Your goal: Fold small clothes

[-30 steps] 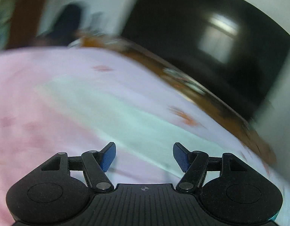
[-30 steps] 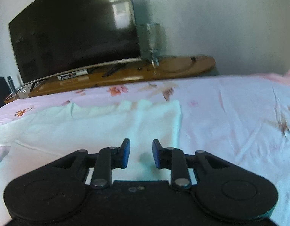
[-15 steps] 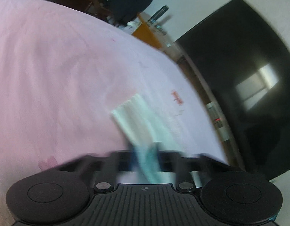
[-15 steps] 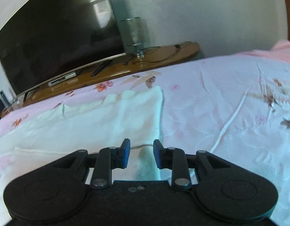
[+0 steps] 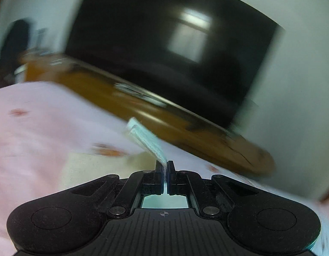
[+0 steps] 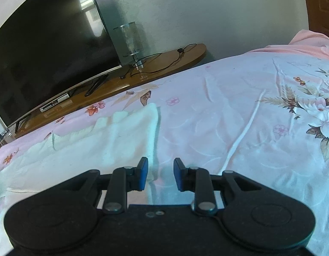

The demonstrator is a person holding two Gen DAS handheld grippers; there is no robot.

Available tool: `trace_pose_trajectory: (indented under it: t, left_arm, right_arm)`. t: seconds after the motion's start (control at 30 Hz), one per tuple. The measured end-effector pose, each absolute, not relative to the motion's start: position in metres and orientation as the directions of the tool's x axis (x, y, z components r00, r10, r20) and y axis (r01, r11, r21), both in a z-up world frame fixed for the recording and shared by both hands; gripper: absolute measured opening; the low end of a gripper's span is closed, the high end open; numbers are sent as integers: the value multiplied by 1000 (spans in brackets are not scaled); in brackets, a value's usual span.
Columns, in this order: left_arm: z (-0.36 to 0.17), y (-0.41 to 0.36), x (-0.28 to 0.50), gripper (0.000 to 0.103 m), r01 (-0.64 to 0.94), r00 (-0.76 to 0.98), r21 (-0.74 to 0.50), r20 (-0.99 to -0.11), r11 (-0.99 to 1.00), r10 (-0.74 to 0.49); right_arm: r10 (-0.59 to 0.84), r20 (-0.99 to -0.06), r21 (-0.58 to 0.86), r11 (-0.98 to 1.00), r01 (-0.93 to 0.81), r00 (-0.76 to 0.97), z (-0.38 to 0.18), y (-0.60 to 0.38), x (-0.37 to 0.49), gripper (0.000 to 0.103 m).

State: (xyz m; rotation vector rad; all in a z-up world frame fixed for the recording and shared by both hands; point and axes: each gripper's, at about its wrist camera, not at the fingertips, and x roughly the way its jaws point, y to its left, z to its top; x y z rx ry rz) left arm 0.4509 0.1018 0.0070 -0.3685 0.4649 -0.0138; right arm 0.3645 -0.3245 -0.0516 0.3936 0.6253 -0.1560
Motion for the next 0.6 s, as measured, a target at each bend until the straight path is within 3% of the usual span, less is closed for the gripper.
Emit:
trace_pose_trajectory:
  t: [0.2,0.3,0.37,0.43,0.5,0.6]
  left_arm:
    - [-20,-45,475,2,181,795,-250,-532,951,-291]
    - [-47,-95,481,3,248,716,-181,-628,952,-306]
    - [-49,-103,470,3,239,717,-144,-641,960,-274]
    - [-46,-101,450,12,241,736,-133,-621,961,-270]
    - [-41,-89,423,47,202,772,-151,-583,968,-252]
    - [-35,-44,408,49,93,817,-155,-553,984,-164]
  right_arm:
    - [-30,-582,306,918,253,812,-45,-326,355,28]
    - [-37,-588,330,901,281,808,-44,-333,347,29]
    - [-25,-592,345,896,281,806,-45,-336,345,30]
    - [-2,-588,356,898,260,809,-44,-334,346,34]
    - [29,-572,371,901,227,820,-42,-328,349,36]
    - [114,-552,423,892,160,826,-41,-311,363,37]
